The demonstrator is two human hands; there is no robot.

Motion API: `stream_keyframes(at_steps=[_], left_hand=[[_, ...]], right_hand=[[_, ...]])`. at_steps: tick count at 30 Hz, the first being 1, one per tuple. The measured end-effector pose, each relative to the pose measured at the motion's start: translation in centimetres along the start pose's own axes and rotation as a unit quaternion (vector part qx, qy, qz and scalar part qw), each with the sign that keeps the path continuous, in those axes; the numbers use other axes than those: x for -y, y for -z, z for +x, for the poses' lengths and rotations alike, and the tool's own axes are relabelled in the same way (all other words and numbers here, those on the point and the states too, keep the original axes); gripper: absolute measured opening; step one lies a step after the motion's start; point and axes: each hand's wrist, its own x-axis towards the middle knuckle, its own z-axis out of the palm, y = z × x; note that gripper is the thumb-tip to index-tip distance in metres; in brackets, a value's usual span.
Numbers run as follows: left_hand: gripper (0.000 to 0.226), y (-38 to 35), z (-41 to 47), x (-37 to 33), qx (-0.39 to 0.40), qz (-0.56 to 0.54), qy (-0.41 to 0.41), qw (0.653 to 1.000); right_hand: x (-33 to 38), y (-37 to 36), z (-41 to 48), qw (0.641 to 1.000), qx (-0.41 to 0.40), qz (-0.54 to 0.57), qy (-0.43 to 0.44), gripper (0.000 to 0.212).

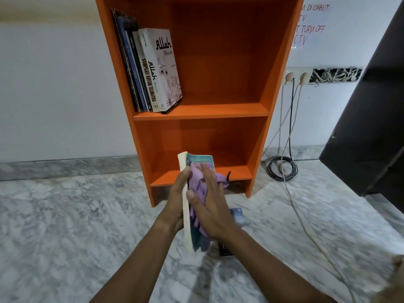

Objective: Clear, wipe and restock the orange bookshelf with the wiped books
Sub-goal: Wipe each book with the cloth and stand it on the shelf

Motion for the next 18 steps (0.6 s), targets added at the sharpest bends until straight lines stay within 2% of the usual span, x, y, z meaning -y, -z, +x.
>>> stream_keyframes(at_steps=[2,5,8,13,16,18], left_hand=[[0.037,-0.4,-0.6,0.5,-0.004,0.018,0.003,1.000],[0.040,-0.6,-1.0,1.6,-0.017,0.022,0.014,1.000],[0.044,-0.7,-1.1,2.0,0.002,-0.029,0.033,0.999],[0.051,0.2,-0.4,1.5,-0.006,-0.013,0.050,0.999],[0.047,0.4,0.0,1.0,-0.032,-0.011,0.035,0.999],[0.062,0.5,0.2,0.7,-0.055,-0.020,0.023,0.998]], right_hand=[[0.1,0.6,0.8,0.999,-0.028,-0.039,-0.011,0.059],[-0.2,1.6,2.3,0.992,-0.075,-0.099,-0.030,0.058],[-1.5,2.1,3.7,0.984,-0.146,-0.100,-0.028,0.030],[-1.8,3.3,3.6,0.974,-0.212,0.022,-0.081,0.018],[-2.1,4.2,2.8,0.962,-0.191,0.138,-0.137,0.017],[-2.6,4.1,1.9,0.958,-0.164,0.160,-0.171,0.019]])
